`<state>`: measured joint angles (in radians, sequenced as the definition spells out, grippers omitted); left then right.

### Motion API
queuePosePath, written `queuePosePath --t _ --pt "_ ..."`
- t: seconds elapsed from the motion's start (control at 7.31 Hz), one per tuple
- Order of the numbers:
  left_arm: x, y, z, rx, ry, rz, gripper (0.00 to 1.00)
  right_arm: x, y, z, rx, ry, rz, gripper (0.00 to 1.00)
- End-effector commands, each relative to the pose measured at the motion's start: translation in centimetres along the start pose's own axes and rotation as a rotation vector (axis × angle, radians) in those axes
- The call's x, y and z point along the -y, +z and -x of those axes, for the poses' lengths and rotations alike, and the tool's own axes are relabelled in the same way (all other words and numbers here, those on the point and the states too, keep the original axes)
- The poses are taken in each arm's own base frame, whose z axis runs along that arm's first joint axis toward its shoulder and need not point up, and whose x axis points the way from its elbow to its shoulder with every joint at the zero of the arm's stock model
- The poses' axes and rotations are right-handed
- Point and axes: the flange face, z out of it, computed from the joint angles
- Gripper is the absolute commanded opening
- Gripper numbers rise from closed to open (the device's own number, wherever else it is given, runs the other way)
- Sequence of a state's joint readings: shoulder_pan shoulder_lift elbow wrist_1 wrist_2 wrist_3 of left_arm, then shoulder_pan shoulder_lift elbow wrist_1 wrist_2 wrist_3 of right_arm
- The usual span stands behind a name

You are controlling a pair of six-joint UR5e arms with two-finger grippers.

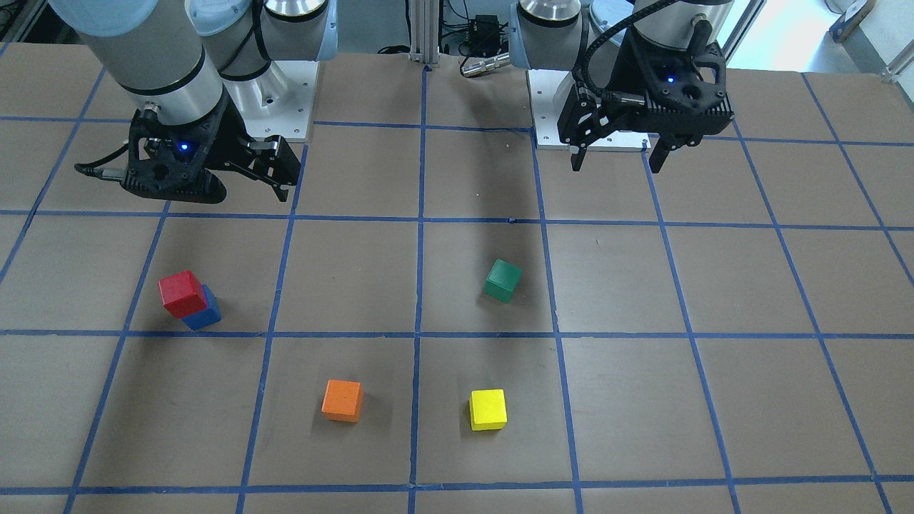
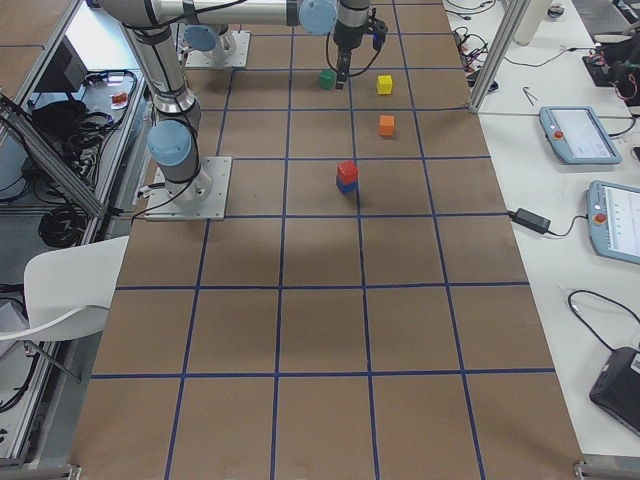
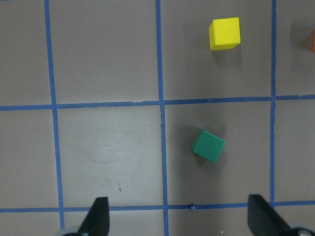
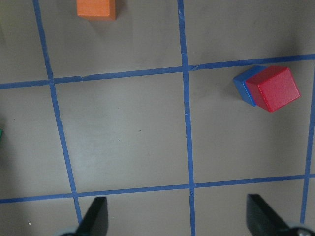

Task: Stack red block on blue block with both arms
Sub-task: 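Open the right gripper and raise it away from the stack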

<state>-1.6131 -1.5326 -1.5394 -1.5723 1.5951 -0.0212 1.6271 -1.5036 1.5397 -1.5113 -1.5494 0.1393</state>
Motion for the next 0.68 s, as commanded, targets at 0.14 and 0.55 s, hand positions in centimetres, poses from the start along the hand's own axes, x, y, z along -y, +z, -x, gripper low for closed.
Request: queuePosePath --t 0.14,0.55 --pt "0.0 0.1 0.0 0.002 0.005 0.002 1.00 -0.4 -1.3 -2.0 -0.004 0.042 -0.022 1.00" --pt "0.1 0.0 0.1 0.002 0.005 0.001 1.00 -1.0 -2.1 -3.1 0.002 0.063 -0.035 1.00"
